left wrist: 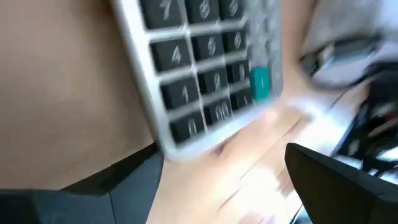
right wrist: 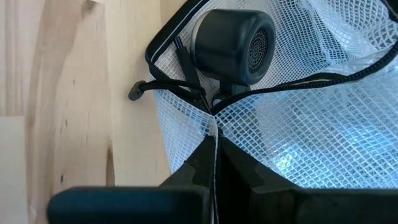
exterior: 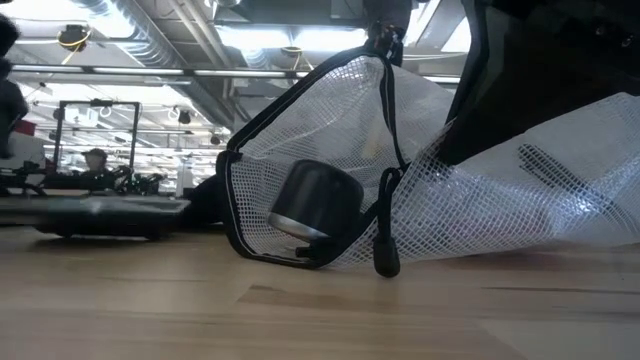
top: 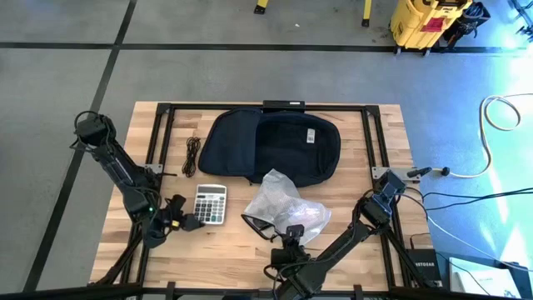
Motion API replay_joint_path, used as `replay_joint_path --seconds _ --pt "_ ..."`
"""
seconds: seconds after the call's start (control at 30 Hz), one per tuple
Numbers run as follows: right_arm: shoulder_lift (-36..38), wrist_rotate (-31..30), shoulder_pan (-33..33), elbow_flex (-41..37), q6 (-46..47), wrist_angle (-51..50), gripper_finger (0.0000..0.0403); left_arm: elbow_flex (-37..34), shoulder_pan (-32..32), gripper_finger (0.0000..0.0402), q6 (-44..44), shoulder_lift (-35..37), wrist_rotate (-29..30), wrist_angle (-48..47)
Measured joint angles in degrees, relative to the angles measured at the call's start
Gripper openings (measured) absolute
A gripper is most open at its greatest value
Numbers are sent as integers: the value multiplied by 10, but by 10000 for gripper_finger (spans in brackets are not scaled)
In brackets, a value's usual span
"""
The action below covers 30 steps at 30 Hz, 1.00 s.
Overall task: Unpack backpack
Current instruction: Remove the gray calculator from the transparent zip bag, then remove the black hand fan from the transparent zip bag
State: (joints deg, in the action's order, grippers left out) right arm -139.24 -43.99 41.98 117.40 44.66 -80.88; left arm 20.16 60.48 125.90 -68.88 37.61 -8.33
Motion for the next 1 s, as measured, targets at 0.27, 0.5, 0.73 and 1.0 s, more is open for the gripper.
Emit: replay_joint_path --seconds 0.27,0.5,0.73,1.0 --pt "0 0 0 0 0 1 0 1 5 318 -47 6 -112 5" --pt "0 0 0 0 -3 2 0 12 -22 318 -256 5 -6 188" --pt "0 0 0 0 -6 2 0 56 -48 317 -474 -65 44 323" --pt "0 0 -1 0 -16 2 0 174 -122 317 -720 -252 75 373"
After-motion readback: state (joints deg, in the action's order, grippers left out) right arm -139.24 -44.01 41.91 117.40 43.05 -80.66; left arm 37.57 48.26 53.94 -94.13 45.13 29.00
